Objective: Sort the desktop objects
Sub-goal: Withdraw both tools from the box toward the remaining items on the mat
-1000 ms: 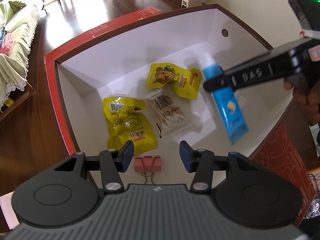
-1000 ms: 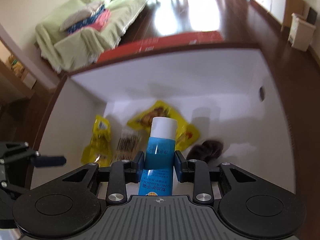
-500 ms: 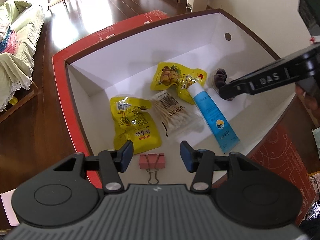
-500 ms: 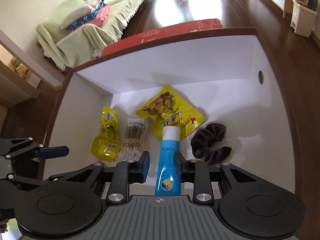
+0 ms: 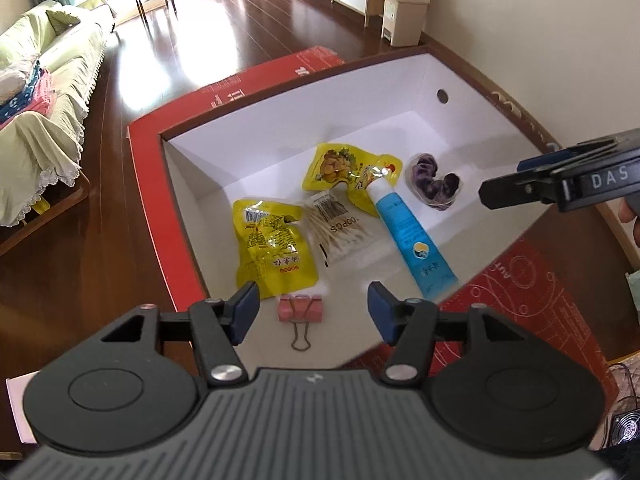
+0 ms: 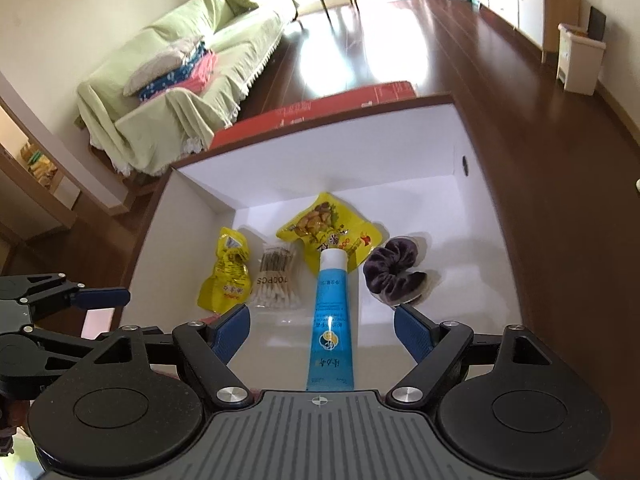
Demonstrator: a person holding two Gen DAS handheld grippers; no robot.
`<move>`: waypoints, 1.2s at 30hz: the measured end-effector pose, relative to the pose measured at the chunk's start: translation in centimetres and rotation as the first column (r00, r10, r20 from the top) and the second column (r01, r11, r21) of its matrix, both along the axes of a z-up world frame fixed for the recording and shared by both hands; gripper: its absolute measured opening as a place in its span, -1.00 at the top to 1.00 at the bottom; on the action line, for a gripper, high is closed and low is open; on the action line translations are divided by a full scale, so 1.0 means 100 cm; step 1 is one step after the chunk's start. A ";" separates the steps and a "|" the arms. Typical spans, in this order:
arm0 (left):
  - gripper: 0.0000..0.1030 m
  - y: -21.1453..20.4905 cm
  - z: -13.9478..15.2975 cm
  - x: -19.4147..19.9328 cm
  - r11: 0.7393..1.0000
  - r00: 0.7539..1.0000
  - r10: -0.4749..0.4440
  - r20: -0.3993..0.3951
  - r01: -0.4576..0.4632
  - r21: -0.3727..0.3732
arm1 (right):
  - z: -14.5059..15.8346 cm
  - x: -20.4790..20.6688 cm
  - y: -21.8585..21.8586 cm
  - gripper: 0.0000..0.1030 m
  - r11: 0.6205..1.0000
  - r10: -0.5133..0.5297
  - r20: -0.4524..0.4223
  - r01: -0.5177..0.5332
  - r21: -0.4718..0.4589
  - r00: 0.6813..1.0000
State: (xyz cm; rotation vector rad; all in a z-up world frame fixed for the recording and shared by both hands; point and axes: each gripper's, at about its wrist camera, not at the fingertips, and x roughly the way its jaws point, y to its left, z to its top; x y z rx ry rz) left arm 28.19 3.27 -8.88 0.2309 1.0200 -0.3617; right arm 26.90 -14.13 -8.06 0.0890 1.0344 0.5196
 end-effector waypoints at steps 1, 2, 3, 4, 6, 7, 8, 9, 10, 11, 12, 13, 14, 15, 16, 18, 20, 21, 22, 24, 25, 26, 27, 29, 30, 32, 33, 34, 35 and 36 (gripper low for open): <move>-0.11 0.001 0.002 -0.004 1.000 1.000 0.002 0.003 -0.002 0.000 | 0.004 -0.005 -0.002 -0.59 1.000 -0.002 0.010 0.002 0.003 1.000; -0.11 0.001 0.004 -0.008 1.000 1.000 0.003 0.006 -0.003 0.002 | 0.007 -0.009 -0.004 -0.59 1.000 -0.006 0.017 0.006 0.006 1.000; -0.11 0.001 0.006 -0.012 1.000 1.000 0.006 0.009 -0.006 0.005 | 0.009 -0.013 -0.006 -0.59 1.000 -0.011 0.019 0.011 0.010 1.000; -0.11 0.002 0.007 -0.015 1.000 1.000 0.009 0.011 -0.009 0.008 | 0.012 -0.017 -0.008 -0.59 1.000 -0.017 0.021 0.017 0.014 1.000; -0.12 0.002 0.010 -0.022 1.000 1.000 0.016 0.015 -0.016 0.016 | 0.015 -0.024 -0.010 -0.59 1.000 -0.025 0.021 0.025 0.017 0.999; -0.12 0.003 0.011 -0.026 1.000 1.000 0.019 0.017 -0.020 0.018 | 0.016 -0.027 -0.012 -0.59 0.999 -0.029 0.021 0.028 0.018 0.999; -0.12 0.003 0.013 -0.030 1.000 1.000 0.022 0.019 -0.022 0.019 | 0.017 -0.031 -0.013 -0.59 0.999 -0.032 0.020 0.032 0.016 0.999; -0.13 0.004 0.014 -0.034 1.000 0.999 0.025 0.021 -0.026 0.018 | 0.017 -0.035 -0.013 -0.59 0.999 -0.035 0.018 0.034 0.014 0.999; -0.13 0.005 0.015 -0.038 0.999 0.999 0.029 0.022 -0.030 0.016 | 0.017 -0.039 -0.014 -0.59 0.999 -0.036 0.011 0.036 0.011 0.999; -0.15 0.006 0.016 -0.042 0.999 0.999 0.034 0.024 -0.034 0.014 | 0.017 -0.043 -0.014 -0.59 0.999 -0.038 0.005 0.038 0.009 0.999; -0.16 0.007 0.018 -0.047 0.999 0.999 0.038 0.025 -0.038 0.012 | 0.014 -0.047 -0.013 -0.59 0.999 -0.039 -0.010 0.039 0.004 0.999; -0.17 0.009 0.018 -0.051 0.999 0.999 0.042 0.024 -0.042 0.009 | 0.008 -0.050 -0.010 -0.59 0.999 -0.038 -0.038 0.038 -0.004 0.999; -0.18 0.011 0.017 -0.056 0.999 0.999 0.046 0.020 -0.047 0.006 | 0.001 -0.054 -0.008 -0.59 0.999 -0.038 -0.066 0.037 -0.011 0.997; -0.18 0.013 0.016 -0.060 0.999 0.999 0.051 0.016 -0.051 0.003 | -0.005 -0.057 -0.005 -0.59 0.999 -0.038 -0.095 0.036 -0.019 0.995; -0.18 0.015 0.016 -0.065 0.998 0.998 0.056 0.013 -0.056 0.000 | -0.012 -0.060 -0.003 -0.60 0.999 -0.038 -0.123 0.035 -0.027 0.992; -0.19 0.020 0.012 -0.072 0.998 0.998 0.067 -0.002 -0.067 -0.004 | -0.025 -0.067 0.003 -0.60 0.999 -0.039 -0.178 0.032 -0.042 0.983; -0.19 0.025 0.006 -0.078 0.997 0.996 0.081 -0.022 -0.081 -0.006 | -0.038 -0.074 0.008 -0.60 0.998 -0.040 -0.234 0.028 -0.057 0.971; -0.20 0.029 0.003 -0.080 0.996 0.995 0.090 -0.033 -0.090 -0.007 | -0.045 -0.077 0.010 -0.60 0.998 -0.042 -0.261 0.026 -0.064 0.964; -0.20 0.031 -0.001 -0.082 0.995 0.994 0.099 -0.044 -0.099 -0.007 | -0.051 -0.080 0.013 -0.60 0.997 -0.043 -0.288 0.023 -0.072 0.957; -0.20 0.037 -0.008 -0.086 0.993 0.991 0.116 -0.064 -0.116 -0.004 | -0.064 -0.087 0.018 -0.60 0.996 -0.046 -0.341 0.017 -0.086 0.939; -0.21 0.039 -0.012 -0.087 0.992 0.990 0.123 -0.073 -0.123 0.000 | -0.070 -0.089 0.021 -0.60 0.995 -0.054 -0.363 0.021 -0.094 0.930; -0.22 0.041 -0.017 -0.088 0.991 0.988 0.131 -0.081 -0.131 0.005 | -0.075 -0.088 0.024 -0.60 0.994 -0.070 -0.376 0.035 -0.099 0.924; -0.22 0.043 -0.022 -0.089 0.990 0.986 0.139 -0.091 -0.139 0.008 | -0.079 -0.087 0.025 -0.60 0.994 -0.082 -0.387 0.048 -0.098 0.918; -0.22 0.048 -0.031 -0.090 0.987 0.980 0.158 -0.117 -0.159 0.004 | -0.087 -0.085 0.028 -0.60 0.992 -0.110 -0.407 0.078 -0.096 0.907; -0.22 0.050 -0.035 -0.090 0.986 0.977 0.168 -0.130 -0.169 0.001 | -0.091 -0.084 0.028 -0.60 0.991 -0.124 -0.411 0.091 -0.100 0.903; -0.22 0.053 -0.044 -0.091 0.983 0.972 0.181 -0.149 -0.182 0.010 | -0.098 -0.083 0.029 -0.60 0.989 -0.136 -0.418 0.102 -0.102 0.898; -0.22 0.054 -0.048 -0.092 0.983 0.970 0.184 -0.156 -0.184 0.014 | -0.102 -0.084 0.029 -0.59 0.990 -0.135 -0.420 0.102 -0.100 0.898; -0.22 0.055 -0.051 -0.093 0.983 0.970 0.184 -0.162 -0.184 0.015 | -0.105 -0.086 0.028 -0.59 0.990 -0.129 -0.418 0.096 -0.101 0.899; -0.22 0.055 -0.053 -0.094 0.983 0.969 0.180 -0.168 -0.180 0.015 | -0.107 -0.088 0.027 -0.59 0.990 -0.126 -0.411 0.089 -0.109 0.903; -0.22 0.054 -0.056 -0.095 0.984 0.969 0.176 -0.174 -0.176 0.015 | -0.109 -0.091 0.026 -0.45 0.990 -0.123 -0.405 0.082 -0.118 0.906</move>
